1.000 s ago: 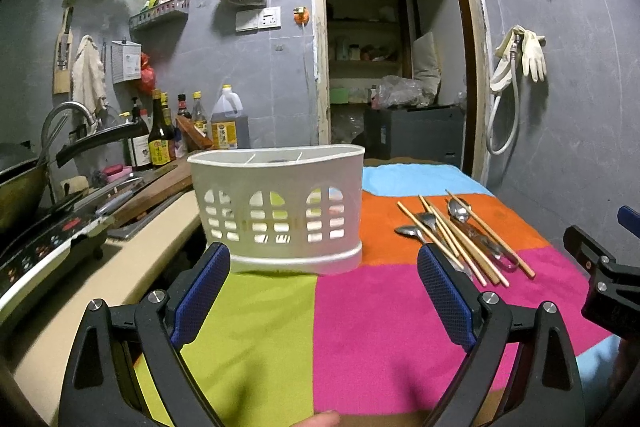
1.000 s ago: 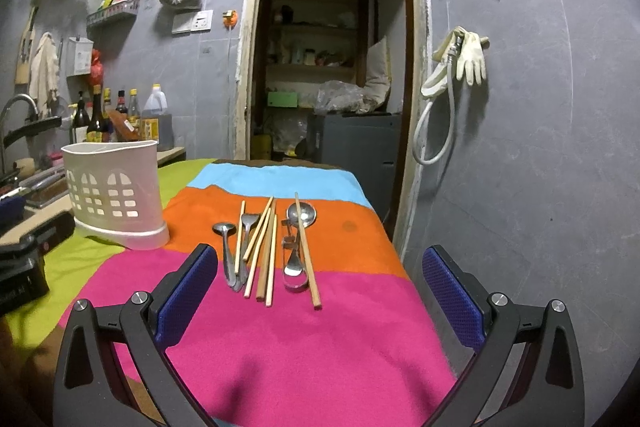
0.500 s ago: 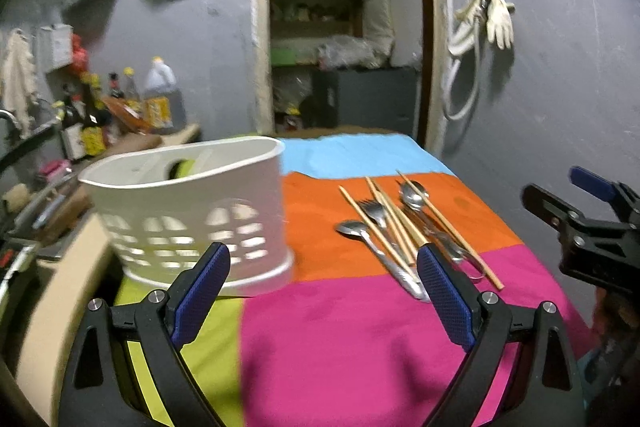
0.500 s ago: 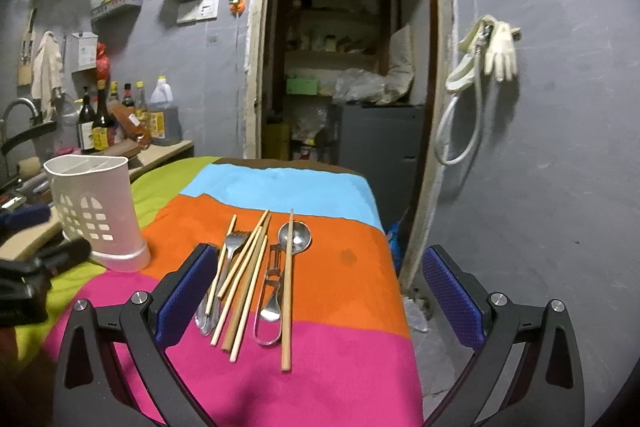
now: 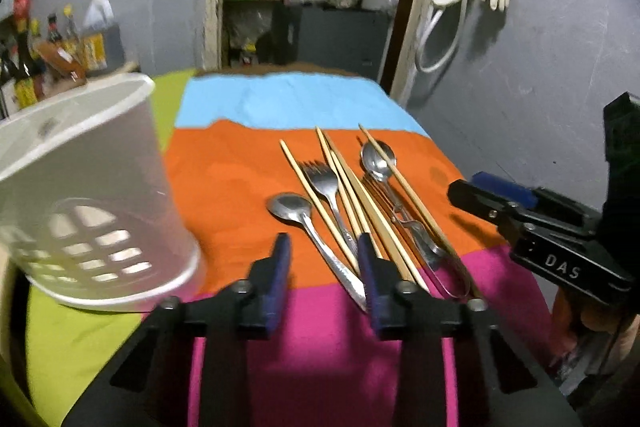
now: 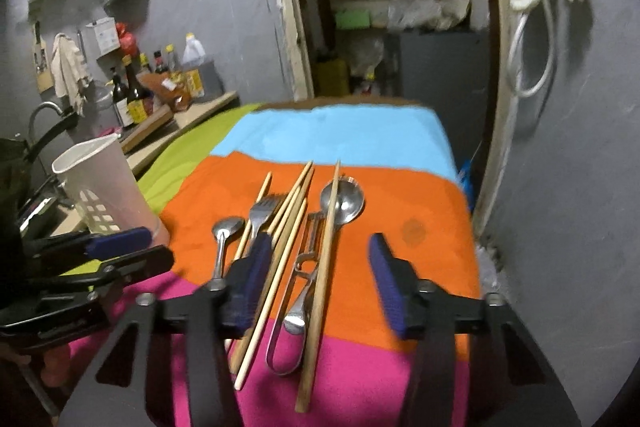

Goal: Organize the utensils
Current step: 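Grasp a silver spoon with the left tool while the right tool grasps a wooden chopstick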

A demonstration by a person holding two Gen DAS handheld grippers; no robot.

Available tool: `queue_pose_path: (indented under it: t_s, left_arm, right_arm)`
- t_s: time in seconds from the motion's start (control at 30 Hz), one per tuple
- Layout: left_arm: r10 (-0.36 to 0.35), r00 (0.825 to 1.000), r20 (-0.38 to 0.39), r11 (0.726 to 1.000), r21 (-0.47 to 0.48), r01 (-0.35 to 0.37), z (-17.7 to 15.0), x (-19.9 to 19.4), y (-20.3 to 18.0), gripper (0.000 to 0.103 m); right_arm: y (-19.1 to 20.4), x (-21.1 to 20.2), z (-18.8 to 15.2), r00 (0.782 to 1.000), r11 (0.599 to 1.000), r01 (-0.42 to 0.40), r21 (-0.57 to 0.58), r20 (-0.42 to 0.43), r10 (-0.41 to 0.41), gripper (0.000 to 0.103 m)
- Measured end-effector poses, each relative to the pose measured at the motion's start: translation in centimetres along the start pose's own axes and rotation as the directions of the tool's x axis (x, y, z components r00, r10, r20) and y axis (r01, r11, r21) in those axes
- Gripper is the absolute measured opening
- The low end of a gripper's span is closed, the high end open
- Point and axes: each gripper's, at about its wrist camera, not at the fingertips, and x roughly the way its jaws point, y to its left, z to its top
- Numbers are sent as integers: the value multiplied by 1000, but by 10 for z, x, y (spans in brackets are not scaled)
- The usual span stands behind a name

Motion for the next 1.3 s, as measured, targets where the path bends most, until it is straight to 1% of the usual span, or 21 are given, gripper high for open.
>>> queue_pose_path:
  t_s: [0.07,0.17,0.3,0.4,0.43,0.57,0.63,0.67,0.8,0.93,1.03,1.13,1.2,1.3]
  left_arm:
    - [-18,999,-32,1000,-21,17,3,7,3,18]
    - [-29,997,-67,999,-43,26,10,16,8,13]
    - [-42,994,-102,996,-80,34,16,26,16,12]
    - [-54,991,-122,994,-106,41,19,34,20,10]
    - [-57,990,-129,993,-110,43,20,36,21,9]
    - [-75,985,-157,992,-109,59,22,45,25,9]
    - [-88,983,-163,991,-114,70,22,48,25,9]
    - [-92,982,-164,990,-116,74,22,48,25,9]
    - [-109,981,-163,988,-124,89,23,50,29,7]
    - [-140,977,-160,984,-135,119,23,49,30,3]
    - [-137,979,-150,985,-130,118,23,45,27,1]
    - [-135,983,-124,987,-109,121,20,37,23,0]
    - [-124,985,-121,989,-93,113,19,36,19,0]
    - [-132,984,-118,987,-108,120,18,36,20,0]
  right_arm:
    - [-5,12,1,998,999,-34,26,-45,36,29]
    - [-12,25,2,992,995,-77,59,-93,83,24]
    - [-17,39,5,985,992,-98,81,-137,109,19]
    - [-20,50,7,978,989,-111,98,-168,126,19]
    - [-21,53,8,976,989,-112,102,-177,128,19]
    - [-25,61,9,969,986,-114,125,-206,138,17]
    - [-29,64,9,965,983,-112,145,-219,142,15]
    - [-31,66,8,963,981,-116,157,-224,149,11]
    - [-38,67,8,959,970,-134,201,-221,178,7]
    - [-41,66,6,955,962,-149,230,-217,200,6]
    - [-44,64,5,952,953,-163,257,-211,220,6]
    - [-44,58,4,956,949,-169,265,-191,223,6]
    - [-44,52,4,959,949,-174,262,-172,224,6]
    - [-42,46,4,963,951,-176,254,-156,220,6]
